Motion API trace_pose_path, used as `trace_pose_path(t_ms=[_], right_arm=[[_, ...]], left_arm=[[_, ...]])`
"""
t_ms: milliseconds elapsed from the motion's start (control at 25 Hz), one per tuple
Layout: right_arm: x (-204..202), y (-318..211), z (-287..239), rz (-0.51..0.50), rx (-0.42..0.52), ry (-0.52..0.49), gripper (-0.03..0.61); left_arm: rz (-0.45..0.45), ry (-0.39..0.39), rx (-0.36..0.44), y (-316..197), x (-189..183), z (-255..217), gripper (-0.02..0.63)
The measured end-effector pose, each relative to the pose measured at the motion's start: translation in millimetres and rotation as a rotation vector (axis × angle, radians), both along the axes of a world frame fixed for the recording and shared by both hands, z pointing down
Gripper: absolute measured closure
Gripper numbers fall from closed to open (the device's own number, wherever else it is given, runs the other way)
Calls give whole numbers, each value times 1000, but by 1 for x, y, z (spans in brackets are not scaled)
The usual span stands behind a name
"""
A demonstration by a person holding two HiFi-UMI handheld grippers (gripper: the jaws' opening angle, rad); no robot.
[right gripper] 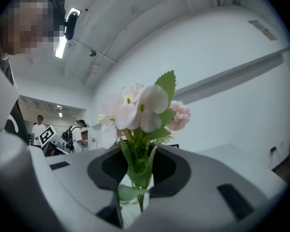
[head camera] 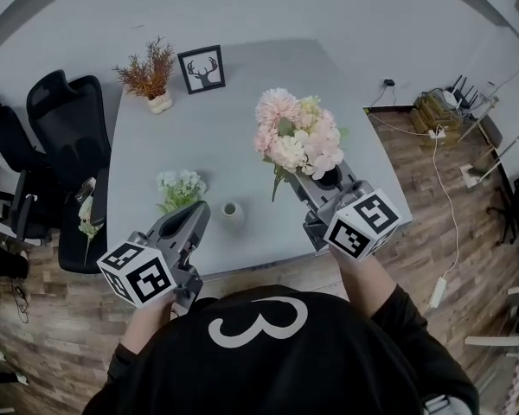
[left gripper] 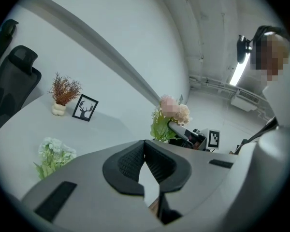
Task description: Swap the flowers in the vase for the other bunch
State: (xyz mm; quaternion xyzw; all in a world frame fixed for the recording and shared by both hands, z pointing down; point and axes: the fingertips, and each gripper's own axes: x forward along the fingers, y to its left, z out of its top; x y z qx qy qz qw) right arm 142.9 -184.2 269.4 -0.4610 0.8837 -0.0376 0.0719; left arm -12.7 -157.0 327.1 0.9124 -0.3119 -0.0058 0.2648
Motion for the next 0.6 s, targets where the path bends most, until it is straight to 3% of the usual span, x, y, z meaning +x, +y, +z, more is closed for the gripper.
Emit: trace_pose_path(t_ms=[600], right_arm=[[31,-18,114,3,-337,31,469]], left_arm=[[38,-90,-64,-17,25,24,603]])
